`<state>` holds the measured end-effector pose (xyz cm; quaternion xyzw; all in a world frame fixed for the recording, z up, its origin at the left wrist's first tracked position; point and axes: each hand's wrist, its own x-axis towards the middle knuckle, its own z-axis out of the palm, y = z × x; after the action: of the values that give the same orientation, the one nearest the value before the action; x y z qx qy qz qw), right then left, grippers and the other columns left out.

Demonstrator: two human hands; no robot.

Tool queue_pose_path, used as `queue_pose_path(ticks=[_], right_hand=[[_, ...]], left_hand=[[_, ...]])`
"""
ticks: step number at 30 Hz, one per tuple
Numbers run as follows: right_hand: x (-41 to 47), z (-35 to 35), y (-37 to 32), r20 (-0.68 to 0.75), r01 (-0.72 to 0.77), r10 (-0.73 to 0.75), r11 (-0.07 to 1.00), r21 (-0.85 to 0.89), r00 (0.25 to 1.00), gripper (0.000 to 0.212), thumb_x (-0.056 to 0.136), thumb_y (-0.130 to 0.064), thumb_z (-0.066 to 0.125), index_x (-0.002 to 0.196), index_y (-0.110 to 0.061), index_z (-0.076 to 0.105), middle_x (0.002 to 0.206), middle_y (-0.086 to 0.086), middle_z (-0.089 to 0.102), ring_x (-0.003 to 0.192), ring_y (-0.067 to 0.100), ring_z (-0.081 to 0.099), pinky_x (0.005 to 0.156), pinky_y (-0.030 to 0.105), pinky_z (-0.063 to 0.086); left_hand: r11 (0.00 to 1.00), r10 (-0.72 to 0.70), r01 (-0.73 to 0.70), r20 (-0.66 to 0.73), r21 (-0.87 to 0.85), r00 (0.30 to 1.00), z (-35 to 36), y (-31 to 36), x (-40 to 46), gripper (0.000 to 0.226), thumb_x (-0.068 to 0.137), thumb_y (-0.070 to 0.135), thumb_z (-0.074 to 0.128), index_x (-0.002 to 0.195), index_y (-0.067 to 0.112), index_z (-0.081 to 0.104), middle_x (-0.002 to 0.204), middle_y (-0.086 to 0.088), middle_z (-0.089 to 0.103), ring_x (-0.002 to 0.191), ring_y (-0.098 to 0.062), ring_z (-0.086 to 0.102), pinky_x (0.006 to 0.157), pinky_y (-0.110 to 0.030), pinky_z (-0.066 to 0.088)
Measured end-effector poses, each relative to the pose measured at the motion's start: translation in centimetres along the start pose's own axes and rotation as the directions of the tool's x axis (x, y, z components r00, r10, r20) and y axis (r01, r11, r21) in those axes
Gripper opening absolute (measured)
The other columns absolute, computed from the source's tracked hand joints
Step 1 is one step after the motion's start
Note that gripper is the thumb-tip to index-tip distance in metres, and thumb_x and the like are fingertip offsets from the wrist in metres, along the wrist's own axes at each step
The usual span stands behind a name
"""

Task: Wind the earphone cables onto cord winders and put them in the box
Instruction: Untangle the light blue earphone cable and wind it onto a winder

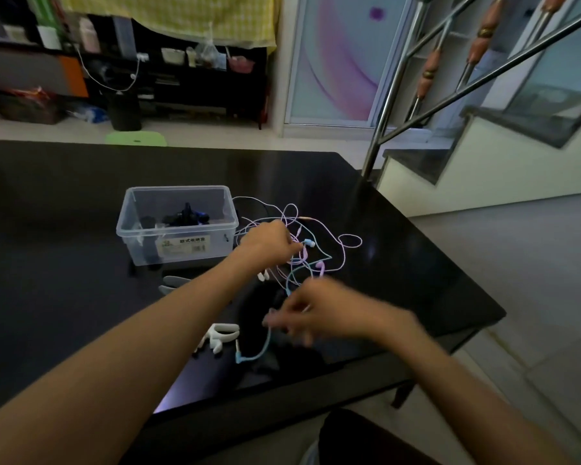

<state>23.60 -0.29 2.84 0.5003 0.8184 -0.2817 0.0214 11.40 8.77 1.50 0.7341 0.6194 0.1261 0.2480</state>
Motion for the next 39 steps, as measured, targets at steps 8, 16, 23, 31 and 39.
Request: queue_pose_path(ticks=[8,16,23,31,39], right_hand=[[4.9,-5.1,6.6,-0.288,-0.270,0.155,0.869,-0.415,0.945,0.033,0.087,-0.037,0.064,0.119,-0.032,0.061,0.111,-0.001,0.060,0.101,0.019,0.058,0.073,0.031,0.042],[4.2,-6.1,7.4,-0.422,-0.170,0.002,0.917,-0.361,0.907,0.018,0.089,-0.032,0.061,0.103,-0.026,0.072,0.102,-0.003,0.068,0.089,0.015,0.063,0.075,0.033,0.052],[1.7,-9.3,3.6,-0.686,0.288,0.096,0.860,0.422,0.721,0.016,0.086,-0.018,0.067,0.100,-0.011,0.071,0.081,0.006,0.072,0.065,0.009,0.066,0.060,0.015,0.053],[0.7,-10.5,0.1,-0.440,0.230,0.012,0.840,0.492,0.898,0.056,0.083,0.002,0.065,0.132,-0.019,0.049,0.124,0.003,0.056,0.110,0.017,0.057,0.086,0.022,0.048],[3.0,-9.5,1.5,-0.412,-0.164,0.195,0.980,0.111,0.890,0.030,0.095,-0.024,0.052,0.089,-0.003,0.073,0.087,0.014,0.071,0.076,0.023,0.066,0.078,0.036,0.054]], left_hand=[[0.833,0.313,-0.369,0.199,0.412,0.929,1.1,-1.1,1.7,0.039,0.087,0.036,0.062,0.123,0.021,0.061,0.120,-0.008,0.058,0.117,-0.027,0.050,0.096,-0.042,0.044],[0.911,0.248,-0.180,-0.144,0.371,0.958,1.0,-1.3,-0.2,0.023,0.091,0.034,0.055,0.103,0.020,0.069,0.107,-0.005,0.068,0.098,-0.028,0.063,0.081,-0.037,0.049],[0.844,0.153,-0.327,-0.392,-0.426,0.907,-5.4,1.7,-3.0,0.017,0.097,0.024,0.050,0.104,0.014,0.062,0.091,-0.002,0.065,0.079,-0.011,0.060,0.072,-0.027,0.050],[0.344,0.137,-0.352,-0.325,-0.870,0.936,-12.6,6.3,-7.4,0.018,0.100,0.010,0.042,0.087,0.008,0.055,0.067,0.001,0.066,0.059,-0.008,0.068,0.069,-0.025,0.057],[0.311,0.040,-0.459,-0.471,-0.832,0.881,-16.8,4.8,-8.9,0.025,0.102,0.016,0.036,0.082,0.016,0.050,0.058,0.006,0.031,0.041,-0.001,0.030,0.046,-0.015,0.035]])
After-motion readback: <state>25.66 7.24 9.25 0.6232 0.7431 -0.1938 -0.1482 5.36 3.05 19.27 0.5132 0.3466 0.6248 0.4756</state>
